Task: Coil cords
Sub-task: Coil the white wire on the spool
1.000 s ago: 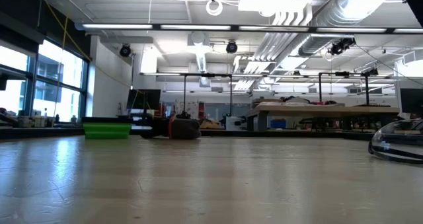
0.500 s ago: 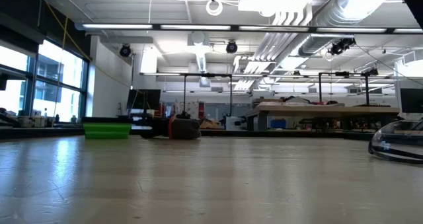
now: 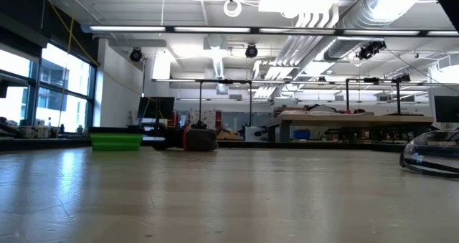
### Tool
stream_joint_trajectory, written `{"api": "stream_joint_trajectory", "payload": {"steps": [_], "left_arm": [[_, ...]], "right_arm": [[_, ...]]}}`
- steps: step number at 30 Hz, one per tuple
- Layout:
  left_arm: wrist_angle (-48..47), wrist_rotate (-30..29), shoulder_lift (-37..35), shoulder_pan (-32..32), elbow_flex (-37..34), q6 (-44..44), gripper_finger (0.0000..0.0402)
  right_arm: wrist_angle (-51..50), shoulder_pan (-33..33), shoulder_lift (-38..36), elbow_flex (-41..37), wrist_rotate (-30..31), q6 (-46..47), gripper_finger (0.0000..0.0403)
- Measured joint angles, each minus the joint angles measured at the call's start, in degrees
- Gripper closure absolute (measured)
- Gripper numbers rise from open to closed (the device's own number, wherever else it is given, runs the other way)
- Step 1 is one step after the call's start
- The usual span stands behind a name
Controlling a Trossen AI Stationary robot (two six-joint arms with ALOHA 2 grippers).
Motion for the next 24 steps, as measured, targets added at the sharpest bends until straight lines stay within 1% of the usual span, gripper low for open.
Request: {"api": "stream_joint_trajectory", "payload": {"steps": [4, 8, 12, 18, 24], "left_arm": [[2.53, -1.12, 0.02, 0.18, 0.00, 1.18, 0.0401], [3.13, -2.02, 0.00, 0.19, 0.00, 1.92, 0.0402], [3.19, -2.70, 0.05, 0.19, 0.00, 2.91, 0.0401], [5.55, -3.47, 0.05, 0.19, 0.00, 4.27, 0.0401], [5.82, -3.72, 0.07, 0.19, 0.00, 4.62, 0.0401]], "right_arm": [[-0.57, 0.01, 0.00, 0.02, -0.55, 0.00, 0.0403], [-0.72, 0.02, 0.00, 0.02, -0.55, 0.00, 0.0398], [-0.74, 0.07, 0.00, 0.04, -0.57, 0.02, 0.0383], [-0.70, 0.04, 0.11, 0.07, 0.46, 1.07, 0.0347], [-1.14, 0.04, 0.17, 0.07, 0.83, 1.09, 0.0340]]}}
